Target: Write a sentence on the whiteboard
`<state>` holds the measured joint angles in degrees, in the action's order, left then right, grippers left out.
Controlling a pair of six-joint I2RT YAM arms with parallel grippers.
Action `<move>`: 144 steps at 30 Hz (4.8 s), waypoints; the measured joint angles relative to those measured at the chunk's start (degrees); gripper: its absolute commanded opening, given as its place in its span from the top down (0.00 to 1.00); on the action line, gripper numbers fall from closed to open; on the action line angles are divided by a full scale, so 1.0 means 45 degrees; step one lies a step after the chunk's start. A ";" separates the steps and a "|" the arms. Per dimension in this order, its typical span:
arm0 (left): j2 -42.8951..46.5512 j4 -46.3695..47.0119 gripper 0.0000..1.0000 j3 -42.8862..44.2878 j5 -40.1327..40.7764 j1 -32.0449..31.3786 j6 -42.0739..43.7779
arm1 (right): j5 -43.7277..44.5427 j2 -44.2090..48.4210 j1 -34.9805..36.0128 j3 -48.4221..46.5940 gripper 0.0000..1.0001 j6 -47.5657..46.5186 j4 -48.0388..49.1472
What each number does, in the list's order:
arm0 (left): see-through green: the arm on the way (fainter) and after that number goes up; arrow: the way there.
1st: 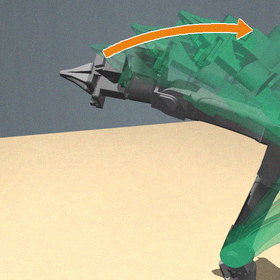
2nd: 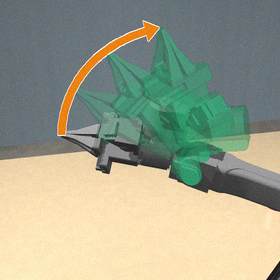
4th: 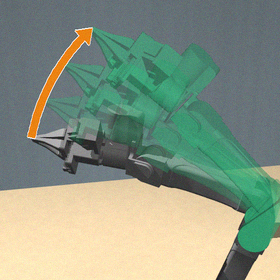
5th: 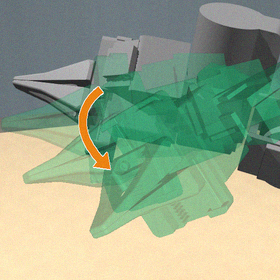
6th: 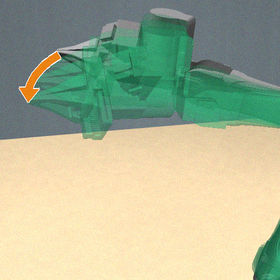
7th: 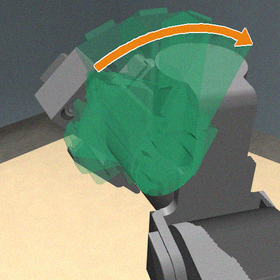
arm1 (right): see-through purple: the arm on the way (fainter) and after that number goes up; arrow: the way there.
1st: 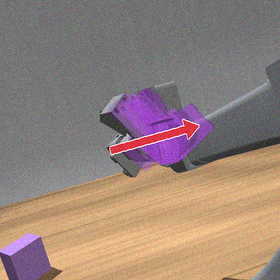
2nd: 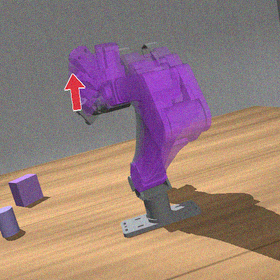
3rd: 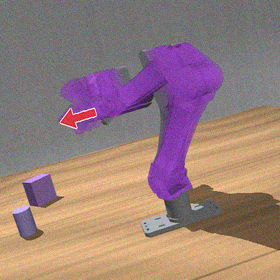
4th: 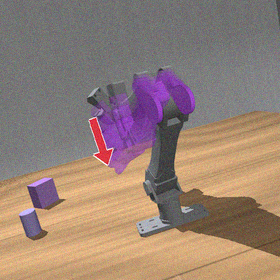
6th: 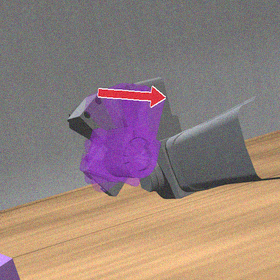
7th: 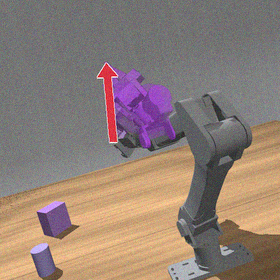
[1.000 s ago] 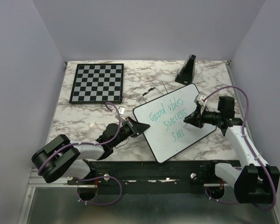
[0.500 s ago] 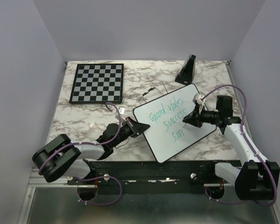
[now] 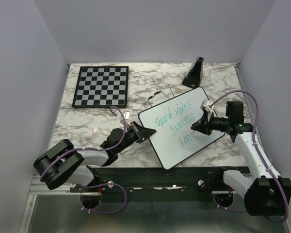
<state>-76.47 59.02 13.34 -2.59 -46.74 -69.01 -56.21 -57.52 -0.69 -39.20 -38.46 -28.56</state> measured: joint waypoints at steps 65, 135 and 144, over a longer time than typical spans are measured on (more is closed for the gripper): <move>-0.0272 0.0291 1.00 0.0005 -0.0005 -0.0034 0.0000 | 0.0991 -0.0738 0.0058 -0.0228 0.99 0.0602 0.0277; -0.0277 0.0277 1.00 0.0005 -0.0005 -0.0034 0.0053 | 0.1054 -0.1807 0.0058 -0.0816 0.99 -0.1205 -0.2278; -0.0277 0.0287 1.00 0.0005 -0.0010 -0.0034 0.0083 | 0.1428 -0.1705 0.0058 -0.0835 0.99 -0.0500 -0.2069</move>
<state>-77.71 60.31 13.37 -2.63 -46.89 -68.64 -49.78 -65.19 -0.43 -42.96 -40.71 -37.87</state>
